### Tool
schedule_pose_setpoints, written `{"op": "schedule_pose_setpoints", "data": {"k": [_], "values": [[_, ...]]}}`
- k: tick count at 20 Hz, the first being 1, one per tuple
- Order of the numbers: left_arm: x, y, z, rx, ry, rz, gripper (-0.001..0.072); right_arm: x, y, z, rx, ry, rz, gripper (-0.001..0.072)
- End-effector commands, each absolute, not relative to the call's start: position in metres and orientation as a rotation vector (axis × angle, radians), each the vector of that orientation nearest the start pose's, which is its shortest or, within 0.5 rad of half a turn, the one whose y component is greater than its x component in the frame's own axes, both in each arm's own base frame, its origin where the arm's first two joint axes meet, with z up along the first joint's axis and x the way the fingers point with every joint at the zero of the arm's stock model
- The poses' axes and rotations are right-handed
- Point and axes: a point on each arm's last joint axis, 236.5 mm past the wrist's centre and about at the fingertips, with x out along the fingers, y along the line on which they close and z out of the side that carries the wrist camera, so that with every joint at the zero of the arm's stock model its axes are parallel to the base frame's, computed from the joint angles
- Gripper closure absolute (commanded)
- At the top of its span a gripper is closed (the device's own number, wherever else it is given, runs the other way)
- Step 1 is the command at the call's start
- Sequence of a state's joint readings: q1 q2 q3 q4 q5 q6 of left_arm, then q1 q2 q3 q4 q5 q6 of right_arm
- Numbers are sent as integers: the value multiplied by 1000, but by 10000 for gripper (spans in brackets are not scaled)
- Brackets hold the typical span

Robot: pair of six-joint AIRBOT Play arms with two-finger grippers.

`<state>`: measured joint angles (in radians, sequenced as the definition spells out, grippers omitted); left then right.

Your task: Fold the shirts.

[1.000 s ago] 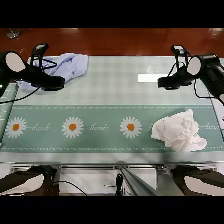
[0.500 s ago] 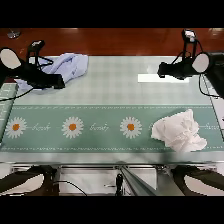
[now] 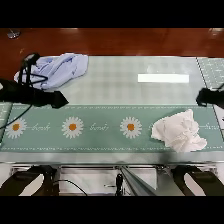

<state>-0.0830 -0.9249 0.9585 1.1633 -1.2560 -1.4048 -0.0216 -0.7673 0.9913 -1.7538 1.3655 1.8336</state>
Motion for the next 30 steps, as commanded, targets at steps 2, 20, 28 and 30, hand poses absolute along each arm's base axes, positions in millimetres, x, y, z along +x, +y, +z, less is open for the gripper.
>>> {"op": "schedule_pose_setpoints", "data": {"k": [2,20,28,30], "values": [[268,-134,38,-221,1187,-469,2,201,-47,29,257,1249,-411,82],[271,-116,14,-224,1236,-429,3,362,18,211,198,816,62,687],[265,-139,68,-316,1077,-514,4,297,84,470,89,201,383,687],[264,-139,72,-312,1061,-517,5,287,104,475,102,196,472,687]]}}
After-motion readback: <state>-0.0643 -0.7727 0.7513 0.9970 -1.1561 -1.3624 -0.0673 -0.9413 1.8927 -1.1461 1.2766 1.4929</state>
